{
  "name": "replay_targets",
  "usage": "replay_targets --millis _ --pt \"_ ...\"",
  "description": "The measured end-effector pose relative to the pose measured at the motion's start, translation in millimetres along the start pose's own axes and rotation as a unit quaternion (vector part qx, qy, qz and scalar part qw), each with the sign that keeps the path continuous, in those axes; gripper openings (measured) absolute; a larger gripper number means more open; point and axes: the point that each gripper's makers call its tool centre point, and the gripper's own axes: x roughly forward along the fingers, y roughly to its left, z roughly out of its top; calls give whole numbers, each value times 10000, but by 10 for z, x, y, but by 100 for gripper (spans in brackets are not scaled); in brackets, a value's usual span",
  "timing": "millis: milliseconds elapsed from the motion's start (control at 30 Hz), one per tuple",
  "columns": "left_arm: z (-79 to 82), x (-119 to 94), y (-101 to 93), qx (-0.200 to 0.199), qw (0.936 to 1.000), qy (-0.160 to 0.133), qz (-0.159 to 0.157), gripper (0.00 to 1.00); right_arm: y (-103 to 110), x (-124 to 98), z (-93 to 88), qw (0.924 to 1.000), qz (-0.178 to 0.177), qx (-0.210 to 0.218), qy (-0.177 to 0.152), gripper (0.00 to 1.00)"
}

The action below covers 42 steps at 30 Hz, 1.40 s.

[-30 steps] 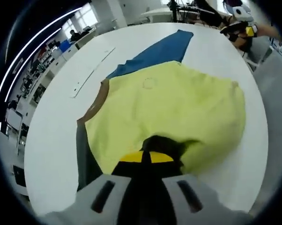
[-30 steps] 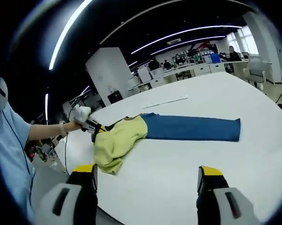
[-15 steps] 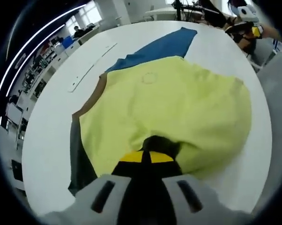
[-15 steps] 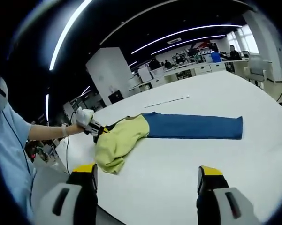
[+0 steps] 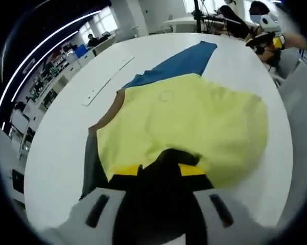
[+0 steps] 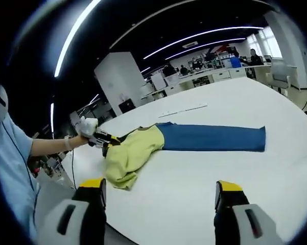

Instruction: Fold the garment on the visible template until the final outline fits inside the template.

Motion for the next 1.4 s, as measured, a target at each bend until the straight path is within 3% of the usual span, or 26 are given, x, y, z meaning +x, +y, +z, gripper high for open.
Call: replay_targets --millis 300,533,1400 --pt "104 -322 -76 -285 9984 -481 55 43 66 46 -44 10000 72 -33 46 88" --pt "221 -399 -179 -279 9973 -673 8 31 99 47 -35 9999 119 -48 31 88" --pt "113 -28 -337 -362 9980 -338 -384 6 58 -41 -104 10000 9 24 61 88"
